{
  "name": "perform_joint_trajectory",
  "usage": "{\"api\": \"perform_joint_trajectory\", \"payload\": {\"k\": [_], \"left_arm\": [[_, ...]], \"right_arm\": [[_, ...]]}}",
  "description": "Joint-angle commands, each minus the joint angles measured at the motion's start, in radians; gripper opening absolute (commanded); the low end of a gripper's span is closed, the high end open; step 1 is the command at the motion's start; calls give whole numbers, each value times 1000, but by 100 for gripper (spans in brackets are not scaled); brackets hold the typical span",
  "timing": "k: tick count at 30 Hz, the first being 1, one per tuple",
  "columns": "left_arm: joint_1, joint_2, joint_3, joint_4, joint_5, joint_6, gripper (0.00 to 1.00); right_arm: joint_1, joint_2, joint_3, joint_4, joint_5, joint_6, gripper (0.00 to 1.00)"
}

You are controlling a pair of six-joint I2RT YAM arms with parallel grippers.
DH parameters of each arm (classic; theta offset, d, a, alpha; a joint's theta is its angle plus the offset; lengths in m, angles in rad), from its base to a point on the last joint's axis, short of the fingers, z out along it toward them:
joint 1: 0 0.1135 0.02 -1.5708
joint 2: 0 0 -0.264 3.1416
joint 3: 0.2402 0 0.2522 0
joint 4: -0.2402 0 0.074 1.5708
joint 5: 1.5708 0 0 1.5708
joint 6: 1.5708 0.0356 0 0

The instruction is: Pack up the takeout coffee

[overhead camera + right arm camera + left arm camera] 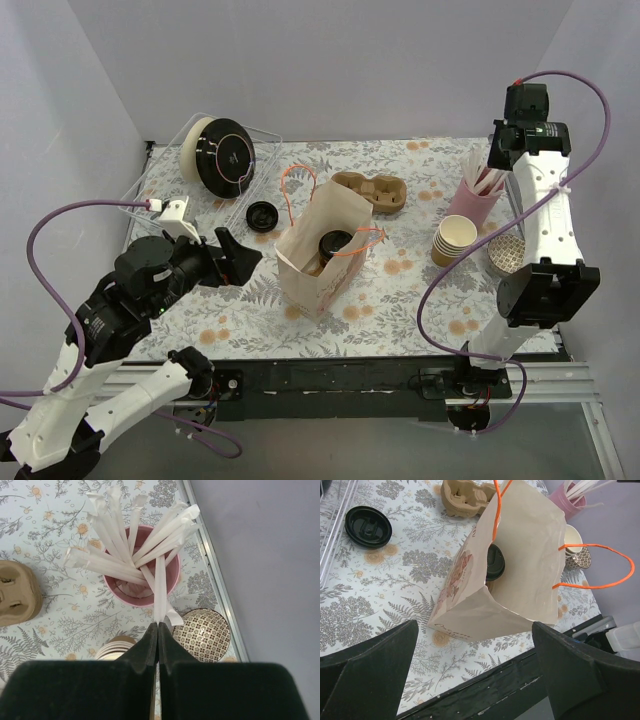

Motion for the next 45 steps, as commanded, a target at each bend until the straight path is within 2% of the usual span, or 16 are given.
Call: {"api": "perform_joint_trajectory", "payload": {"k": [1, 8, 10, 13, 17, 20, 21, 23, 24, 26, 27, 30, 35, 39, 40, 45], "left_arm": [[0, -2, 48, -4, 22, 47, 98], [0, -12, 59, -19, 85, 64, 98], [0, -14, 62, -32, 107, 64, 98], [0, -31, 69, -39, 95, 66, 98], [0, -61, 82, -44, 67, 66, 98], [0, -69, 92, -64, 58, 66, 98], [0, -69, 97, -70, 56, 67, 98], [0, -68, 102, -82, 50, 75, 98], [0, -66, 108, -84, 44, 82, 98], [0, -57, 129, -96, 30, 104, 98], [0, -49, 135, -99, 23, 112, 98], [0, -32, 164, -115, 13, 129, 98], [0, -19, 183, -121, 13, 145, 98], [0, -12, 181, -113, 13, 148, 98], [0, -9, 180, -113, 12, 148, 98], [0, -2, 164, -95, 7, 139, 98]], "right_arm": [[0, -80, 67, -83, 19, 21, 3], [7, -191, 166, -169, -44, 37, 2], [8, -208, 238, -206, -76, 34, 1], [10, -253, 329, -263, -131, 18, 1], [10, -353, 354, -234, -227, 9, 1], [10, -454, 288, -122, -446, 6, 1], [10, -482, 254, -82, -570, 18, 1], [10, -548, 165, 1, -690, 52, 1], [10, -568, 131, 25, -825, 63, 1], [10, -640, 6, 122, -954, 104, 1], [10, -669, -36, 158, -1087, 123, 1], [10, -752, -159, 243, -1236, 175, 1], [19, -821, -274, 281, -1315, 262, 1], [36, -841, -334, 199, -1289, 233, 1], [72, -832, -337, 185, -1285, 230, 1], [105, -763, -297, 118, -1251, 180, 1]]}}
